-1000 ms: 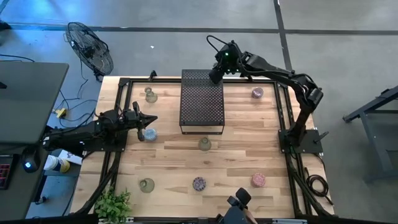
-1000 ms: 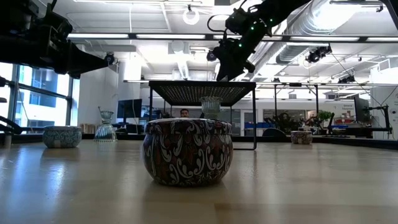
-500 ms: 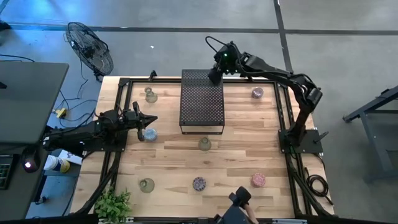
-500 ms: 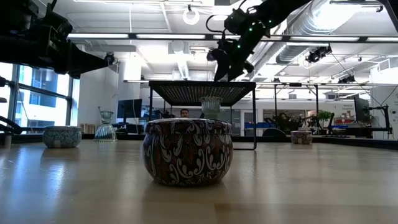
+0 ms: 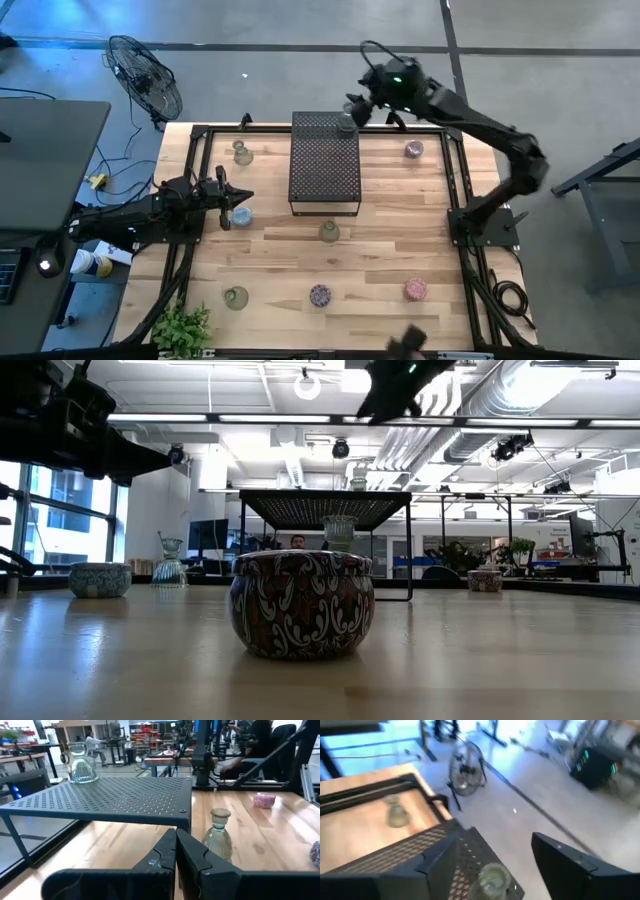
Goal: Pick & Place candle stick holders
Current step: Put the blue scented candle on the of the shelf
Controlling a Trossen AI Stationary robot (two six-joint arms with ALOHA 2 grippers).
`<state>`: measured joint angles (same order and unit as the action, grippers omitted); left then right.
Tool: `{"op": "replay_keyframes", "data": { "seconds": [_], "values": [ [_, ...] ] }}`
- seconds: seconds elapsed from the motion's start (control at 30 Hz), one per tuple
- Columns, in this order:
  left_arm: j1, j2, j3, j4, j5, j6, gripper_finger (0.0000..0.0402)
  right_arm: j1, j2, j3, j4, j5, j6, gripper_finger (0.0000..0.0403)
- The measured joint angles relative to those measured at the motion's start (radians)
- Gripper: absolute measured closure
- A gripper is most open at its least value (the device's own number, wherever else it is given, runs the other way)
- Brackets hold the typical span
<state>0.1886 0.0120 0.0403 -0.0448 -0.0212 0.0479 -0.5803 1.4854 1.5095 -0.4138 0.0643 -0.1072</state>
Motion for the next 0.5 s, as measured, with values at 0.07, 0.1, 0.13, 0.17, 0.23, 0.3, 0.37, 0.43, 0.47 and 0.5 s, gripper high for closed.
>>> {"op": "replay_keyframes", "data": {
  "seconds": [0.07,0.1,0.13,0.17,0.23,0.3,0.37,0.43,0.47,0.5],
  "values": [
    [0.000,0.000,0.000,0.000,0.000,-0.021,0.0401,0.028,-0.092,-0.119,0.047,-0.019,-0.005,0.0207],
    [0.000,0.000,0.000,-0.001,0.000,-0.038,0.0401,0.040,-0.138,-0.200,0.094,-0.022,-0.002,0.0227],
    [0.000,0.000,0.000,-0.002,0.001,-0.055,0.0401,0.051,-0.185,-0.289,0.147,-0.022,0.003,0.0248],
    [0.000,0.003,0.000,-0.003,0.001,-0.066,0.0401,0.061,-0.233,-0.387,0.200,-0.021,0.011,0.0270],
    [0.000,0.016,0.000,-0.003,0.005,-0.078,0.0401,0.085,-0.326,-0.565,0.331,-0.019,0.037,0.0316],
    [0.000,0.038,0.001,-0.003,0.006,-0.084,0.0401,0.112,-0.413,-0.718,0.475,-0.019,0.069,0.0361],
    [0.000,0.076,0.014,-0.023,0.008,-0.108,0.0401,0.145,-0.484,-0.847,0.591,-0.009,0.082,0.0391],
    [0.000,0.124,0.028,-0.043,0.014,-0.144,0.0401,0.181,-0.540,-0.951,0.667,0.024,0.087,0.0391],
    [0.000,0.153,0.040,-0.049,0.016,-0.161,0.0401,0.198,-0.566,-0.992,0.707,0.053,0.090,0.0385],
    [0.000,0.182,0.058,-0.061,0.016,-0.176,0.0401,0.212,-0.590,-1.025,0.743,0.080,0.091,0.0379]
  ]
}}
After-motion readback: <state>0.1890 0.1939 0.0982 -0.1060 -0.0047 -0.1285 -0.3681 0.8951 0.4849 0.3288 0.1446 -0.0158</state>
